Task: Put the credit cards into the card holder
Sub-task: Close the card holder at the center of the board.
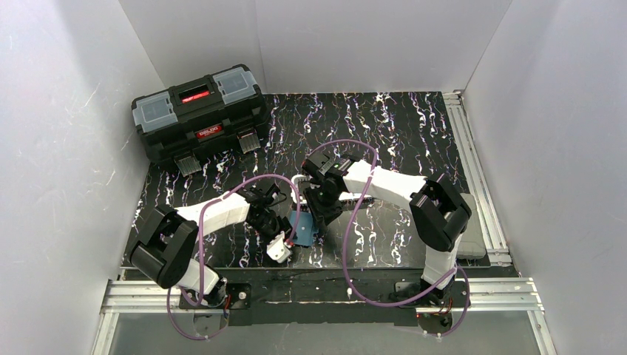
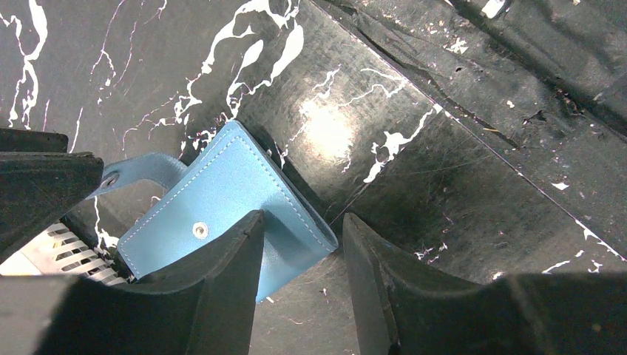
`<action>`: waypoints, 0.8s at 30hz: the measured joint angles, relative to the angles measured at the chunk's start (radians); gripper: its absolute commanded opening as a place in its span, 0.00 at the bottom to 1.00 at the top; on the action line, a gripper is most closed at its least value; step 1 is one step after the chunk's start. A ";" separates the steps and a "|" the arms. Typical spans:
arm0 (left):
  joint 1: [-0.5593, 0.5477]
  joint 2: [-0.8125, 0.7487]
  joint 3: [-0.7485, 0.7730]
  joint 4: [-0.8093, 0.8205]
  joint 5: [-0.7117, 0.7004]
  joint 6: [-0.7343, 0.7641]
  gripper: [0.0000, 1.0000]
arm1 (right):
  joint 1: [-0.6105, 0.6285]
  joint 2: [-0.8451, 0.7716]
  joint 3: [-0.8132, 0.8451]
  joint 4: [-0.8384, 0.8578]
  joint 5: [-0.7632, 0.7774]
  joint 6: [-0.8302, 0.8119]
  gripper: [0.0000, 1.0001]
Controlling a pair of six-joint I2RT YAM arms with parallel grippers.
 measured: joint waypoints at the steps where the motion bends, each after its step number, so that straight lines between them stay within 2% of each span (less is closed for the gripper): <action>1: 0.000 0.000 0.000 0.000 0.000 0.000 0.42 | 0.000 0.000 0.000 0.001 -0.008 -0.001 0.47; 3: -0.001 0.000 0.000 0.000 0.000 0.000 0.42 | 0.000 0.000 0.000 0.001 -0.016 -0.002 0.47; 6: -0.004 0.000 0.000 0.002 -0.002 0.000 0.41 | 0.000 0.005 0.006 -0.001 -0.023 -0.002 0.40; 13: -0.007 0.000 0.000 0.007 -0.005 -0.012 0.41 | 0.000 0.037 0.031 0.000 -0.028 -0.004 0.01; 16: -0.008 -0.002 0.000 0.010 -0.007 -0.021 0.42 | 0.000 0.038 0.031 -0.003 -0.026 -0.002 0.01; 18: -0.010 -0.005 0.000 0.013 -0.012 -0.032 0.47 | 0.000 0.038 0.031 -0.003 -0.022 -0.001 0.01; 22: -0.011 -0.024 0.003 0.005 -0.026 -0.060 0.72 | -0.003 0.038 0.030 -0.005 -0.011 -0.002 0.01; 24: -0.011 -0.050 0.013 -0.006 -0.035 -0.079 0.76 | -0.008 0.038 0.025 -0.004 -0.013 -0.002 0.01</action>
